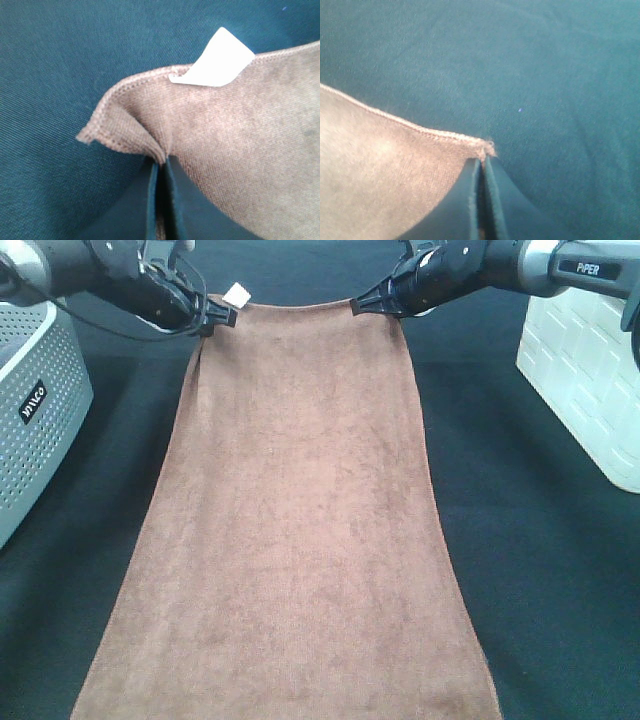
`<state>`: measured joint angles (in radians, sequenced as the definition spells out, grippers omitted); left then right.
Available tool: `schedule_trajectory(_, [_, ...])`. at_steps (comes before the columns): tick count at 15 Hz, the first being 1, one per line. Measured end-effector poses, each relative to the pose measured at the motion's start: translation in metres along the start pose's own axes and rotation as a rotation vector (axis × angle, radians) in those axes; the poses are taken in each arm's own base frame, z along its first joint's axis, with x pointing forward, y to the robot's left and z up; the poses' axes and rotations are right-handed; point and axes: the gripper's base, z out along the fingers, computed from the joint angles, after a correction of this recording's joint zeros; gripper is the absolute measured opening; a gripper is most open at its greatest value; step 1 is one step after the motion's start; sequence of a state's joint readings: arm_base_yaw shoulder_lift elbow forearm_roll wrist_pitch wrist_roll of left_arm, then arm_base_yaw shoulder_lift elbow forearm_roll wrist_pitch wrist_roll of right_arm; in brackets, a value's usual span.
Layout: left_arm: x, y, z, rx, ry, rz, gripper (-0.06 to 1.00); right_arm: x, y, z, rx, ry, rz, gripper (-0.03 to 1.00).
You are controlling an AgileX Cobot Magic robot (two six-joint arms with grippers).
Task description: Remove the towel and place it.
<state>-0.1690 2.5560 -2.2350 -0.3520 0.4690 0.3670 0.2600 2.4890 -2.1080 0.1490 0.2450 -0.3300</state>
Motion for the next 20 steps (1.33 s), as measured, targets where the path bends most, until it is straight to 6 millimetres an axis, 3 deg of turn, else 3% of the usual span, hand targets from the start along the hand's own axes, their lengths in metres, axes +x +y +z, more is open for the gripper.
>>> schedule_trajectory(5, [0.007,-0.011,0.016,-0.017,-0.058,0.026,0.01,0.023,-0.004,0.022,0.018,0.001,0.010,0.00])
schedule_trajectory(13, [0.031,-0.008,0.041,-0.048,-0.083,0.023,0.01,0.048,-0.001,0.044,0.027,0.003,0.013,0.00])
schedule_trajectory(18, [0.038,-0.006,0.048,-0.058,-0.090,0.022,0.03,0.049,-0.001,0.045,0.026,-0.006,0.041,0.00])
schedule_trajectory(20, [0.039,-0.006,0.049,-0.062,-0.096,0.023,0.09,0.049,-0.001,0.045,0.026,-0.011,0.051,0.06])
